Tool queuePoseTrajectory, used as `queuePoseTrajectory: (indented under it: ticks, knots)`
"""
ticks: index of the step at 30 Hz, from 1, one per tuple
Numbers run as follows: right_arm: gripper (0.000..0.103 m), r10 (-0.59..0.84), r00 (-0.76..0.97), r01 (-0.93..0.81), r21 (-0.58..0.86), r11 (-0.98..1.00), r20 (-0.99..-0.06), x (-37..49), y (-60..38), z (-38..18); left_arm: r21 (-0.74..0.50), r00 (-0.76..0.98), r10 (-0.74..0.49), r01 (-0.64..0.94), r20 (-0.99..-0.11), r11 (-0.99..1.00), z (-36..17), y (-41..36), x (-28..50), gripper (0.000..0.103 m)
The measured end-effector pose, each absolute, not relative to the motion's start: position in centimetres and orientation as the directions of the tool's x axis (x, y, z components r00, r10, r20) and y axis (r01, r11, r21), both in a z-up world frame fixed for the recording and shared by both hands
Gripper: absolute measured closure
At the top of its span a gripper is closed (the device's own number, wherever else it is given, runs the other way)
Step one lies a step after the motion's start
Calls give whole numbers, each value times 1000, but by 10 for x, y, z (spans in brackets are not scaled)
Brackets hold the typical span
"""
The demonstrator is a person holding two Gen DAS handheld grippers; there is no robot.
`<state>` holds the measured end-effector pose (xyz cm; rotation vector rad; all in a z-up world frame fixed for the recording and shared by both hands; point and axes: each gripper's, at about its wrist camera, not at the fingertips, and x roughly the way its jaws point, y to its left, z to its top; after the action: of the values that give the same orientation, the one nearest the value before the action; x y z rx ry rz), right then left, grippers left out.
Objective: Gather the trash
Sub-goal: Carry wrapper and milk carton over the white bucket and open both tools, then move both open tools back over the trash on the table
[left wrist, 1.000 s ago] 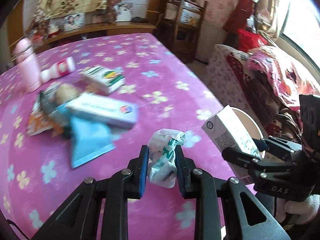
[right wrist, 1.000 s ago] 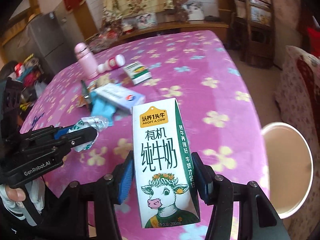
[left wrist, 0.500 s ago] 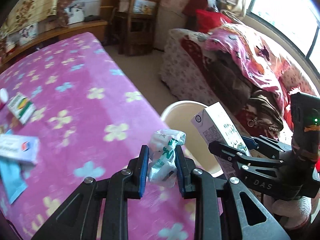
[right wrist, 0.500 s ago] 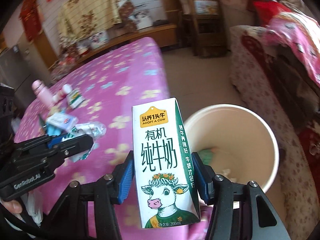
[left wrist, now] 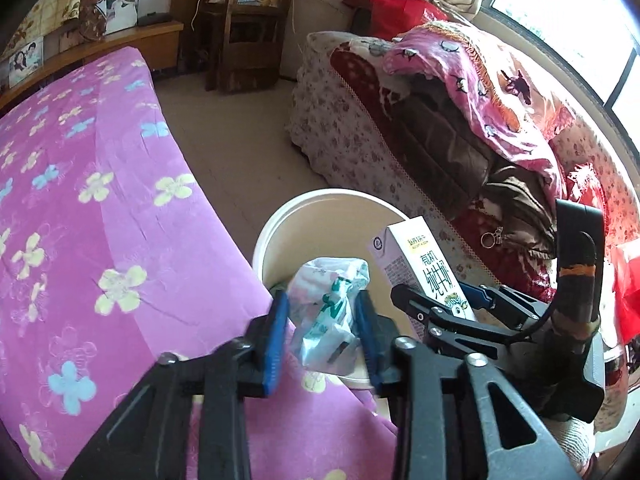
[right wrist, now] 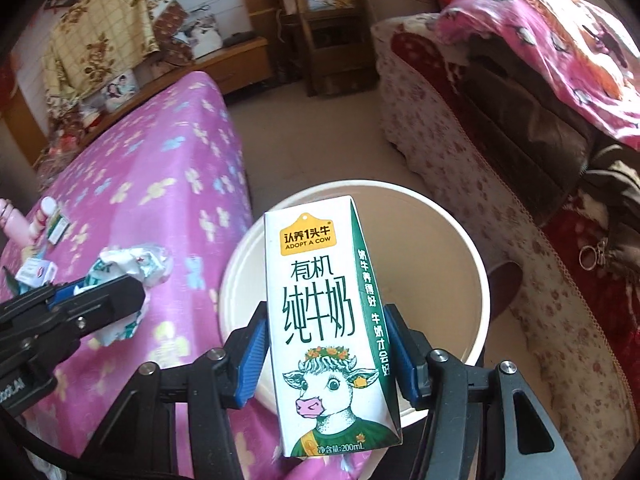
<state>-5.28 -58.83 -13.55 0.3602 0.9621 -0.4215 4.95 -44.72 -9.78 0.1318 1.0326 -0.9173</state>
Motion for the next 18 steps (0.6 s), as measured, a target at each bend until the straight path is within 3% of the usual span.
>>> queuePoseTrajectory:
  ticks: [3,6,18]
  knots:
    - [43,-178,485,519,118,847,-857,-52,-593,-144,-335,171,-601,697,-781,634,-102,-445,53,44]
    - [36,-171,481,523,125,843,-860,-50,-594,-150,-330,180,-597,693,-782,641,-103,-442,56,43]
    - [35,-164,497,513,136,848,-852,-53,-581,-145,-313,207,-597,695,-775,647,-96,-424,52,40]
